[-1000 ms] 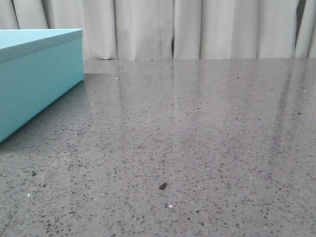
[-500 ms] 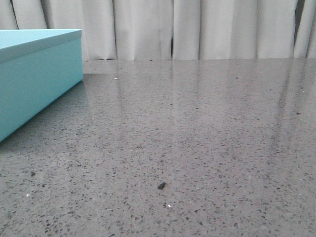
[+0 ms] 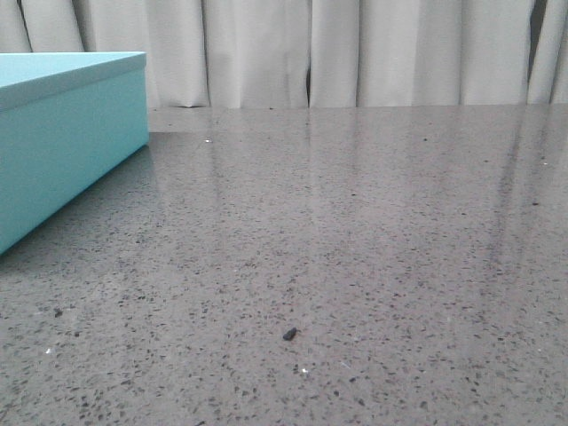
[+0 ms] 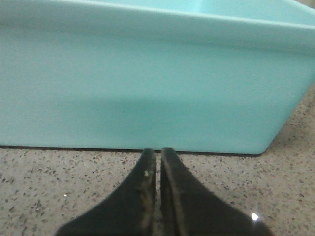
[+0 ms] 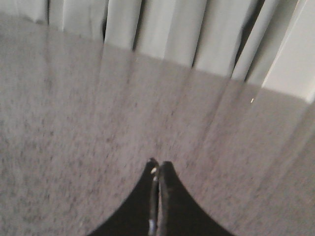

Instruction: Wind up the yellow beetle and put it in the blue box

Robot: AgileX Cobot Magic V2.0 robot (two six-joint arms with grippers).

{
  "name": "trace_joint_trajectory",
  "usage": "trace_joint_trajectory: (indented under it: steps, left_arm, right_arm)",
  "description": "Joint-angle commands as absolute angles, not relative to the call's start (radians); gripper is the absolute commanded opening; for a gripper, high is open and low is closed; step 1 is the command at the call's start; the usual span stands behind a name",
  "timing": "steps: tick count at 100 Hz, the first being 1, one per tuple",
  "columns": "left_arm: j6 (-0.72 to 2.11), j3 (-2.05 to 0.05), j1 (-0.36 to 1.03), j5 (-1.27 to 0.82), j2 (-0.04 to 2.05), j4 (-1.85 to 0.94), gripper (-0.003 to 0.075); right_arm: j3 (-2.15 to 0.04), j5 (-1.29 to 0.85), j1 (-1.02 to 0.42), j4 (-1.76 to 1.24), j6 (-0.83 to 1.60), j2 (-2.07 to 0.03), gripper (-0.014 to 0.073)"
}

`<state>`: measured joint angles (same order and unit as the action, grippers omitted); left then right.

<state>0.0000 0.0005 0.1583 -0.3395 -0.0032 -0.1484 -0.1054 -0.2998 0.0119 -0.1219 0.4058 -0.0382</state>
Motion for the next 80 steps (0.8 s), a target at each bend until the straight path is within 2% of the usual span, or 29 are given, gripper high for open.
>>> trace_joint_trajectory:
  steps: [1, 18, 80]
  left_arm:
    - [-0.005, 0.033, 0.156, -0.307, -0.037, -0.164, -0.0019]
    - [-0.005, 0.033, 0.156, -0.307, -0.037, -0.164, -0.0019]
    - [-0.005, 0.033, 0.156, -0.310, -0.037, -0.164, -0.0019]
  right_arm:
    - [-0.077, -0.198, 0.018, -0.103, 0.404, -0.044, -0.0071]
    - [0.035, -0.198, 0.018, -0.060, 0.404, 0.034, -0.0071]
    - [0.028, -0.198, 0.018, -0.079, 0.404, 0.032, -0.0071]
